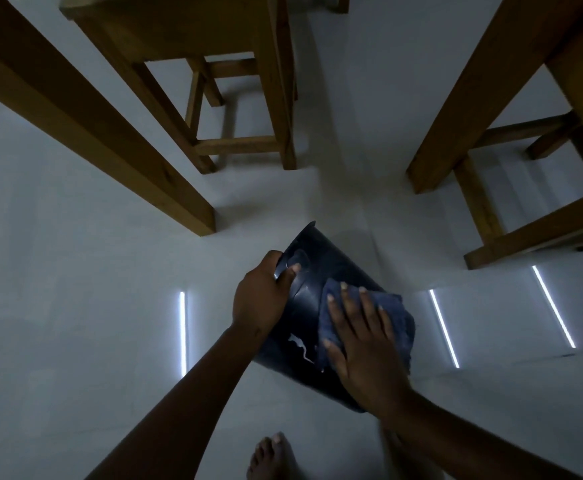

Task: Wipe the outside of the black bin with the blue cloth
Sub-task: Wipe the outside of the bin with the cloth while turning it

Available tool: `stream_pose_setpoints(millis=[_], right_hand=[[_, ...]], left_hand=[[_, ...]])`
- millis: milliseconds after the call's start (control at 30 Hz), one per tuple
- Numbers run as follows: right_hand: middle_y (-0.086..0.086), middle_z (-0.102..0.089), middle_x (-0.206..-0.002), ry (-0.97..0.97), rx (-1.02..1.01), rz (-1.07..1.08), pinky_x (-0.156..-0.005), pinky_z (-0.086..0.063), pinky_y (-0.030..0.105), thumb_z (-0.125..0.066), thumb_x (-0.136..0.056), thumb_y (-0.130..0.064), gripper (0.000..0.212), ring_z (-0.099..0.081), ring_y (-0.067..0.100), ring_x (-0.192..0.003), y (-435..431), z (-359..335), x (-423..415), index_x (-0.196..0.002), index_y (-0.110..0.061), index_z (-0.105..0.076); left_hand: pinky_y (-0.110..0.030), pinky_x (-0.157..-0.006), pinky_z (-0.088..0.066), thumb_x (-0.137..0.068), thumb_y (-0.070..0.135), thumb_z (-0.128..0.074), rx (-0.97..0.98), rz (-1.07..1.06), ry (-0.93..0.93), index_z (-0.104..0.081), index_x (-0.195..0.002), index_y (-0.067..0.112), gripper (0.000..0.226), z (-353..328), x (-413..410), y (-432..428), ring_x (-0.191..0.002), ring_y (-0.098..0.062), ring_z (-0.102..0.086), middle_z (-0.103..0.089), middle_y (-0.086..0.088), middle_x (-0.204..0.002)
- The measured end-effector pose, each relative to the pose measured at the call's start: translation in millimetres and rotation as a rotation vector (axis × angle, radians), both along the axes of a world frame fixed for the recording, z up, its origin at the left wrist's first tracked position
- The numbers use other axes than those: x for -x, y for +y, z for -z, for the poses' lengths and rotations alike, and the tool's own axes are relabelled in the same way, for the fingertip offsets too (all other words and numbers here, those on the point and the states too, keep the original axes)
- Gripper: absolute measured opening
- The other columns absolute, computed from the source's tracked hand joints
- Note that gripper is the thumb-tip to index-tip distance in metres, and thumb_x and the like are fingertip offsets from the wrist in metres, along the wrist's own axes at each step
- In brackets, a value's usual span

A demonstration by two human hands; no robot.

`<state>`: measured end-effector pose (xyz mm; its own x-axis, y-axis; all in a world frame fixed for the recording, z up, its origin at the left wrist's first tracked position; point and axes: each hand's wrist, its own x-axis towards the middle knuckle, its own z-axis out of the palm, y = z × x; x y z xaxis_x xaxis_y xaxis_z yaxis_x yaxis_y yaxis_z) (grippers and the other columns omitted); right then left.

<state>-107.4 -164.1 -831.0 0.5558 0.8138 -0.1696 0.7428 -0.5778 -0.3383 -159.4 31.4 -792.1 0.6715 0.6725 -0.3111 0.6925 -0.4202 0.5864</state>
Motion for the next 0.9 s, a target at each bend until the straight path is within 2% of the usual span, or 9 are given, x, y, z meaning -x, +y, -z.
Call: stream_pose_setpoints(millis=[133, 233, 300, 433, 533, 667, 733, 800, 900], right_hand=[[0.006, -0.021, -0.159, -0.027, -0.057, -0.059, -0.112, -0.029, 0.048, -0.025, -0.098, -0.047, 0.061, -0.024, 0.029, -0.144, 38.9, 1.3, -30.9, -0.152, -0.021, -0.016], [0.008, -0.029, -0.156, 0.098, -0.091, 0.059, -0.114, -0.028, 0.041, -0.02, -0.099, -0.046, 0.059, -0.032, 0.027, -0.141, 42.6, 6.1, -50.7, -0.151, -0.017, -0.022], [0.008, -0.031, -0.155, 0.113, -0.089, 0.113, -0.113, -0.025, 0.037, -0.017, -0.099, -0.047, 0.061, -0.033, 0.025, -0.14, 28.2, 7.3, -46.9, -0.151, -0.017, -0.02], [0.004, -0.017, -0.16, 0.0, -0.02, -0.015, -0.115, -0.02, 0.046, -0.023, -0.098, -0.047, 0.061, -0.017, 0.027, -0.146, 10.9, 0.3, -13.5, -0.153, -0.022, -0.01], [0.006, -0.021, -0.159, 0.002, -0.073, -0.08, -0.114, -0.027, 0.047, -0.024, -0.098, -0.048, 0.062, -0.023, 0.029, -0.145, 34.5, -0.1, -32.3, -0.153, -0.021, -0.015], [0.008, -0.03, -0.156, 0.207, -0.085, 0.085, -0.113, -0.027, 0.036, -0.015, -0.097, -0.053, 0.065, -0.034, 0.025, -0.14, 47.4, 6.6, -67.5, -0.152, -0.019, -0.017], [0.008, -0.033, -0.154, 0.216, -0.075, 0.175, -0.111, -0.028, 0.035, -0.013, -0.098, -0.053, 0.064, -0.037, 0.025, -0.138, 28.3, 7.3, -59.1, -0.152, -0.019, -0.016], [0.009, -0.027, -0.157, 0.097, -0.034, 0.113, -0.114, -0.024, 0.042, -0.011, -0.097, -0.053, 0.065, -0.029, 0.029, -0.142, 11.2, -0.3, -31.3, -0.153, -0.02, -0.012], [0.005, -0.014, -0.161, 0.014, -0.01, -0.069, -0.115, -0.02, 0.05, -0.022, -0.096, -0.05, 0.065, -0.013, 0.03, -0.147, 17.0, -7.0, -11.4, -0.153, -0.022, -0.008]], left_hand=[[-0.036, -0.082, -0.053, -0.098, 0.044, -0.043, 0.009, 0.034, 0.003, -0.055, -0.113, 0.017, 0.033, -2.6, -7.0, 1.7, -0.092, -0.025, -0.066, -0.07, -0.006, -0.106], [-0.035, -0.081, -0.052, -0.099, 0.041, -0.043, 0.013, 0.039, -0.003, -0.055, -0.112, 0.017, 0.03, -5.9, -12.9, 1.3, -0.091, -0.025, -0.065, -0.069, -0.006, -0.104], [-0.036, -0.08, -0.053, -0.099, 0.04, -0.043, 0.014, 0.035, 0.002, -0.055, -0.112, 0.017, 0.029, -6.4, -12.6, 1.4, -0.09, -0.024, -0.065, -0.069, -0.006, -0.103], [-0.036, -0.081, -0.053, -0.1, 0.039, -0.043, 0.015, 0.035, -0.013, -0.055, -0.113, 0.018, 0.028, -3.9, -8.4, 2.3, -0.093, -0.024, -0.065, -0.07, -0.005, -0.105], [-0.039, -0.084, -0.054, -0.099, 0.041, -0.043, 0.031, 0.037, -0.017, -0.055, -0.113, 0.02, 0.029, -4.0, -12.6, 2.6, -0.094, -0.024, -0.066, -0.07, -0.005, -0.106], [-0.038, -0.085, -0.053, -0.099, 0.041, -0.044, -0.002, 0.035, 0.007, -0.055, -0.112, 0.02, 0.027, -4.1, -16.5, 1.4, -0.095, -0.026, -0.065, -0.069, -0.005, -0.107], [-0.038, -0.083, -0.053, -0.098, 0.041, -0.045, -0.004, 0.025, 0.002, -0.055, -0.109, 0.021, 0.025, -3.4, -14.6, 1.5, -0.093, -0.026, -0.065, -0.07, -0.005, -0.105], [-0.038, -0.08, -0.053, -0.098, 0.041, -0.046, -0.003, 0.012, -0.014, -0.057, -0.106, 0.021, 0.024, -2.9, -13.5, 1.7, -0.091, -0.026, -0.065, -0.07, -0.004, -0.102], [-0.033, -0.077, -0.05, -0.098, 0.039, -0.046, -0.008, 0.005, -0.019, -0.059, -0.107, 0.02, 0.025, -2.8, -18.4, 2.2, -0.09, -0.023, -0.065, -0.071, -0.004, -0.101]])
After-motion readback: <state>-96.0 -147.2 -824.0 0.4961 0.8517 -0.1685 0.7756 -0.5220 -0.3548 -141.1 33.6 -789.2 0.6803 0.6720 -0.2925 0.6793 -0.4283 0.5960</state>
